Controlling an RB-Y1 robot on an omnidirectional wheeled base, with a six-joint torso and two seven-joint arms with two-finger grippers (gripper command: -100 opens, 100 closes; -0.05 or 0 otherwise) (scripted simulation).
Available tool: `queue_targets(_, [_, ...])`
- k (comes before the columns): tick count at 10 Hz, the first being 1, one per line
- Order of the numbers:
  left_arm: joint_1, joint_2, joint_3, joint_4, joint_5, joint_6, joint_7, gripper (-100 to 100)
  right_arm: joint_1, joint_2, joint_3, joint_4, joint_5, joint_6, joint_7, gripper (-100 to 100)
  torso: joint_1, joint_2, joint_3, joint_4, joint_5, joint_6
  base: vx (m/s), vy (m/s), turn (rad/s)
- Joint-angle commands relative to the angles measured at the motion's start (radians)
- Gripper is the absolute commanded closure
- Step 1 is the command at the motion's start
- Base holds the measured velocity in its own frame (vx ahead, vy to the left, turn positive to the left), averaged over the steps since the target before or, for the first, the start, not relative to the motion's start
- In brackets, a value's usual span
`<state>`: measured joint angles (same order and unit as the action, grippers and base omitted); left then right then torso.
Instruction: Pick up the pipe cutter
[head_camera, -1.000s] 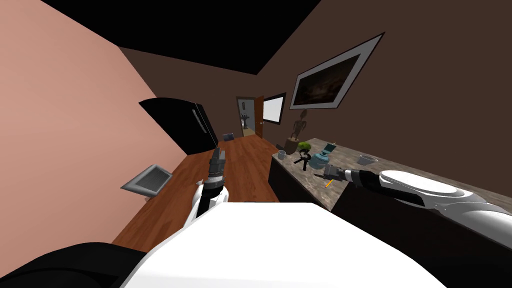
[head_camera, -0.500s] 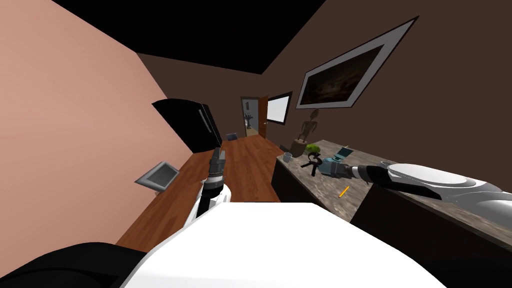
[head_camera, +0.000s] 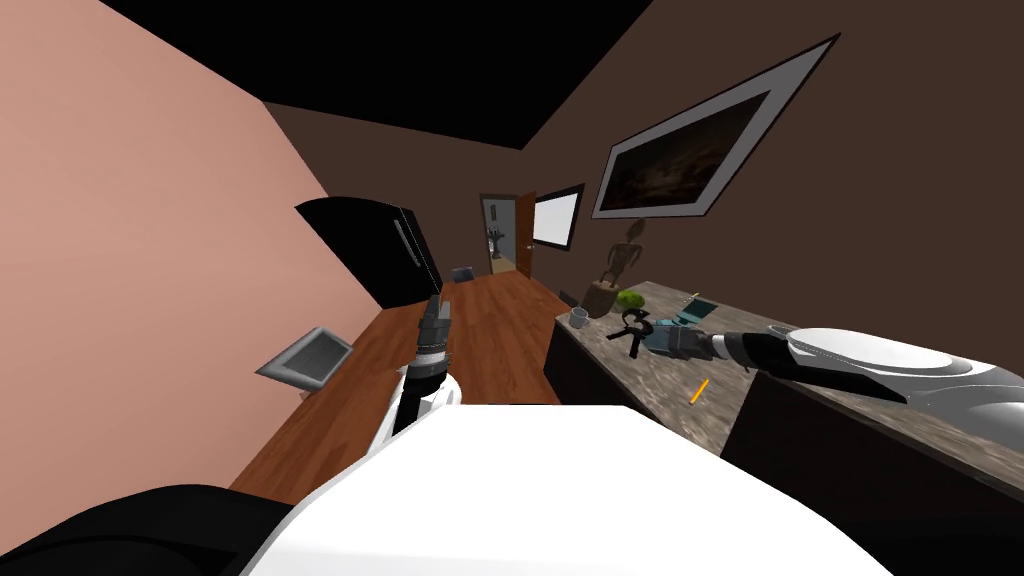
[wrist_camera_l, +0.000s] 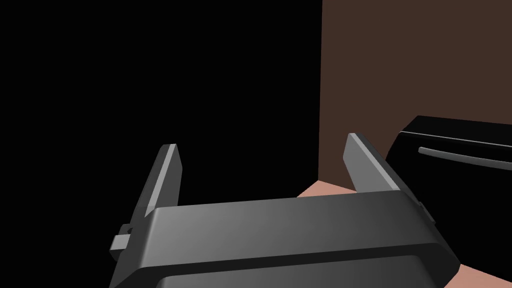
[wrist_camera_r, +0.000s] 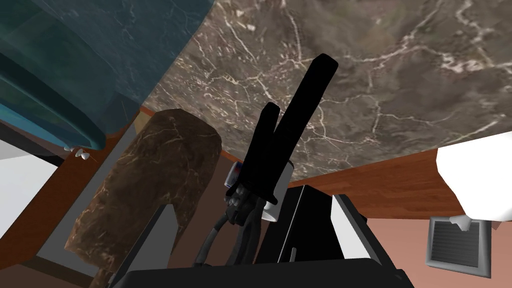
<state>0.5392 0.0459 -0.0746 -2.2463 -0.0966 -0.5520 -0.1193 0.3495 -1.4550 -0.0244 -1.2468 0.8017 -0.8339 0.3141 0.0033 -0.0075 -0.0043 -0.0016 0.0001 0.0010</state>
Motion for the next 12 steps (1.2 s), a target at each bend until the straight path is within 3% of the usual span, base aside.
queue_targets(1, [0.0, 0.0, 0.0, 0.0, 0.0, 0.0, 0.0, 0, 0.01, 0.006, -0.009, 0.048, -0.02, -0.05, 0.05, -100, 0.0, 0.0, 0.0, 0.0, 0.0, 0.0, 0.187, 0.045, -0.183])
queue_targets(2, [0.0, 0.0, 0.0, 0.0, 0.0, 0.0, 0.0, 0, 0.01, 0.006, -0.009, 0.048, -0.02, -0.061, 0.072, -100, 0.0, -0.003, -0.002, -0.001, 0.0, 0.001, 0.155, 0.051, -0.083])
queue_targets(5, [0.0, 0.0, 0.0, 0.0, 0.0, 0.0, 0.0, 0, 0.024, 0.021, -0.02, 0.13, -0.053, -0.142, 0.16, -100, 0.0, -0.002, -0.002, -0.001, 0.0, 0.0, 0.147, 0.056, -0.138])
queue_targets(6, [0.0, 0.0, 0.0, 0.0, 0.0, 0.0, 0.0, 0, 0.024, 0.021, -0.02, 0.134, -0.053, -0.162, 0.19, -100, 0.002, -0.001, -0.001, 0.0, 0.0, 0.0, 0.107, 0.063, -0.098])
queue_targets(7, [0.0, 0.0, 0.0, 0.0, 0.0, 0.0, 0.0, 0, 0.031, 0.028, -0.026, 0.176, -0.069, -0.202, 0.221, -100, 0.001, 0.0, 0.0, 0.0, 0.0, 0.0, 0.163, 0.072, -0.136])
queue_targets(8, [0.0, 0.0, 0.0, 0.0, 0.0, 0.0, 0.0, 0, 0.031, 0.028, -0.026, 0.176, -0.069, -0.213, 0.248, -100, 0.001, -0.002, -0.001, 0.0, 0.0, 0.0, 0.14, 0.053, -0.099])
queue_targets(9, [0.0, 0.0, 0.0, 0.0, 0.0, 0.0, 0.0, 0, 0.038, 0.036, -0.031, 0.219, -0.085, -0.252, 0.279, -100, 0.0, -0.002, -0.001, -0.001, 0.0, -0.001, 0.167, 0.067, -0.17])
queue_targets(12, [0.0, 0.0, 0.0, 0.0, 0.0, 0.0, 0.0, 0, 0.045, 0.043, -0.037, 0.262, -0.101, -0.314, 0.366, -100, -0.001, -0.002, -0.001, -0.001, 0.0, 0.0, 0.134, 0.061, -0.117])
